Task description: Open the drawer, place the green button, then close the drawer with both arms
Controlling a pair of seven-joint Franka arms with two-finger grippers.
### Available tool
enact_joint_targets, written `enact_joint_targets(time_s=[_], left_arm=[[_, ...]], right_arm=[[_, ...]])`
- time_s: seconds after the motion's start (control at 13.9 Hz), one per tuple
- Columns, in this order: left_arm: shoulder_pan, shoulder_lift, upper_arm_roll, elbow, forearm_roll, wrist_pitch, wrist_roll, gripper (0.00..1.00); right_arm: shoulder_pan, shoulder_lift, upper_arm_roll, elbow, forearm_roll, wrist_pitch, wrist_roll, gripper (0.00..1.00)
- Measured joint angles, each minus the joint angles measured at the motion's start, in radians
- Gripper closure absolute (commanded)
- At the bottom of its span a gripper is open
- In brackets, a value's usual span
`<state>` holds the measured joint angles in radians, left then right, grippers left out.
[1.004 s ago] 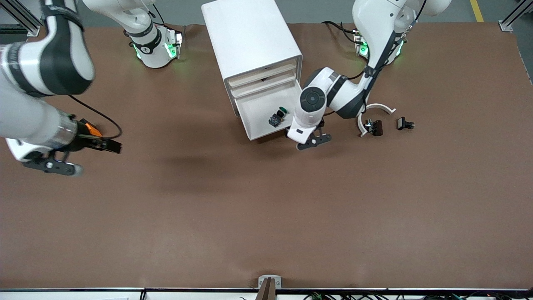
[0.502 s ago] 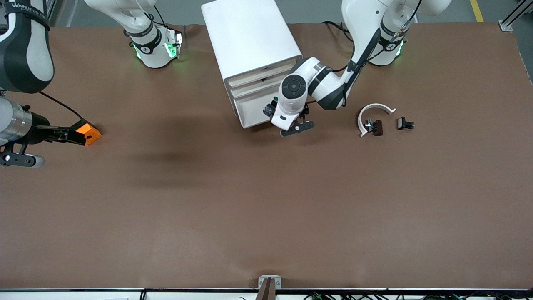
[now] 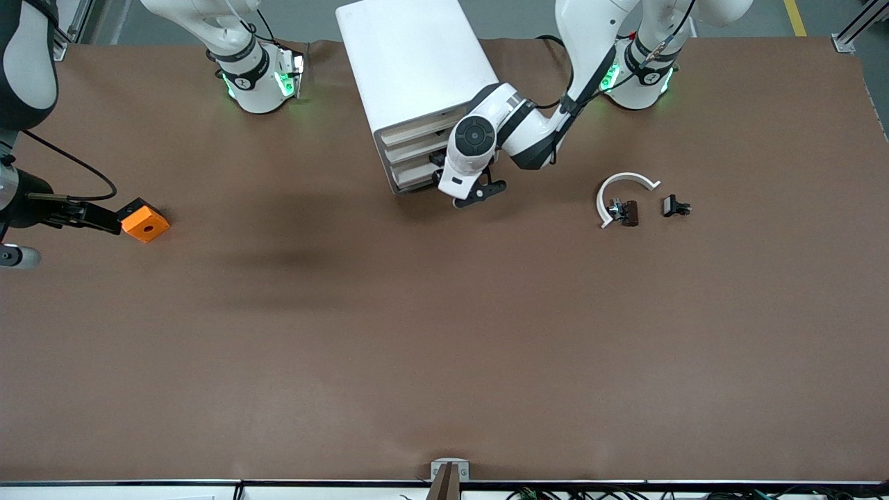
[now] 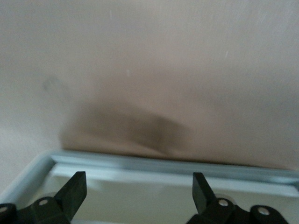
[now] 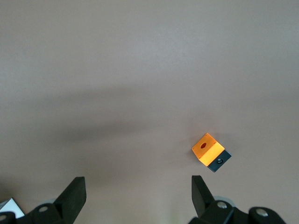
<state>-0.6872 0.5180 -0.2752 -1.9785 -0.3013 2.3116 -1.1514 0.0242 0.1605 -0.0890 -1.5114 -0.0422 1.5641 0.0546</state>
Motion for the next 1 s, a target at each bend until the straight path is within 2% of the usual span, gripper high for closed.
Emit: enact_joint_targets(time_s=[0.14, 0.57, 0.79, 1.0], left_arm=[[0.000, 0.007, -0.006, 0.000, -0.043, 0.000, 0.000, 0.00], [0.030, 0.007, 0.015, 0.033, -0.042, 0.003, -0.003, 0.00], [0.093, 0.004, 0.076, 0.095, 0.033, 0.002, -0.003, 0.00], [0.184, -0.039, 0.118, 0.135, 0.201, 0.002, -0.002, 0.00]], right_arm=[[-0.008, -0.005, 0.001, 0.004, 0.001, 0.002, 0.000, 0.00], [-0.050, -0.050, 0.001, 0.001, 0.051, 0.005, -0.002, 0.00], [-0.050, -0.065, 0.004, 0.000, 0.053, 0.006, -0.002, 0.00], [-0.052, -0.077, 0.004, 0.000, 0.053, 0.003, -0.002, 0.00]])
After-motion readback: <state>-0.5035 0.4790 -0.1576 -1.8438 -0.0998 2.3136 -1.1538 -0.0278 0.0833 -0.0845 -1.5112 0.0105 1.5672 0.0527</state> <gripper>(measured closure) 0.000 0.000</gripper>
